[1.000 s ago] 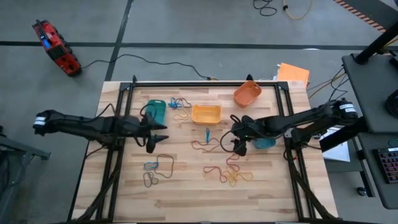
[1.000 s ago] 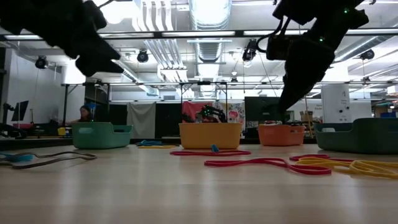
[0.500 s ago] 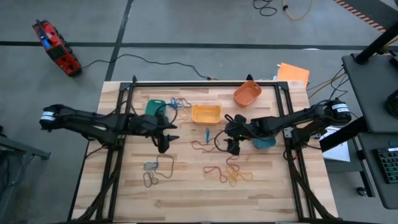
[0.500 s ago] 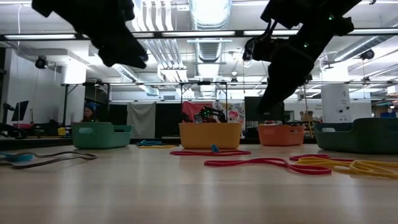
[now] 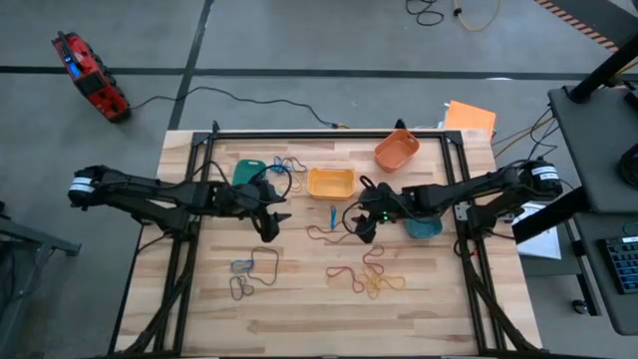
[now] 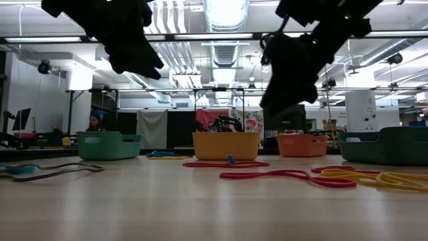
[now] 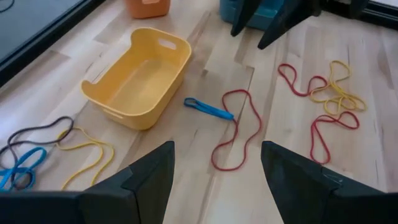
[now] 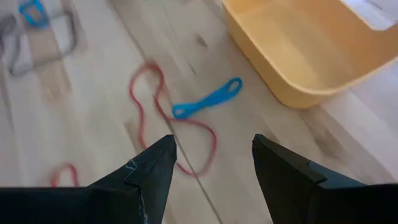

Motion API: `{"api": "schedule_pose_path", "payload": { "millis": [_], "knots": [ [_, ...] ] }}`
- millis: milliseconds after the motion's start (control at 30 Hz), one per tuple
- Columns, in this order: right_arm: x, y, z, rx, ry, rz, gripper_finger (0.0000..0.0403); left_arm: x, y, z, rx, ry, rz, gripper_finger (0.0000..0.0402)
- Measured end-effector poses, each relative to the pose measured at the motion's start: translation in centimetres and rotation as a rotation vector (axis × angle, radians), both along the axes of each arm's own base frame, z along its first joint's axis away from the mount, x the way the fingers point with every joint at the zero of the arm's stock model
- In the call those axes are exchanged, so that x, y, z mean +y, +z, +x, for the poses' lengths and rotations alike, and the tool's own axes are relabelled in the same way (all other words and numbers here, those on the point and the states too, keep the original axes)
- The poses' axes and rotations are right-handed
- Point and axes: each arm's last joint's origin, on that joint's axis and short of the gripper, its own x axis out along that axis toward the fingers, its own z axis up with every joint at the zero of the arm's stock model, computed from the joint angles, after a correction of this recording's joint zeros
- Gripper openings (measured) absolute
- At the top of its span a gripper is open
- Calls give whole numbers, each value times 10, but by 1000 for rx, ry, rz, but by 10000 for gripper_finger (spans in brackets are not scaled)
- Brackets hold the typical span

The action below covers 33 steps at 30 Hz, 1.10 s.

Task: Sort rubber bands into baskets
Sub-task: Put the blue rubberband into the blue bin

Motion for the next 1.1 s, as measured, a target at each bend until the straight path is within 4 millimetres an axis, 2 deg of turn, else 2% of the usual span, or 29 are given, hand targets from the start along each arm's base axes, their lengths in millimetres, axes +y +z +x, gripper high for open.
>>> {"api": "schedule_pose_path", "payload": {
  "millis": [233,367,567,833,1100],
  "knots": [
    [7,18,39,-45,-9,30,206,1,3,-2,-8,19,30,223],
    [7,18,60,67,-75,72,206,3,5,-8,9,63,66,223],
    [6,11,80,252,-221,91,206,6,10,-25,67,99,137,223],
    [7,-8,102,253,-388,204,206,9,25,-44,25,121,268,223],
    [6,-36,108,293,-490,229,205,11,26,-60,-5,130,312,223]
  ]
}}
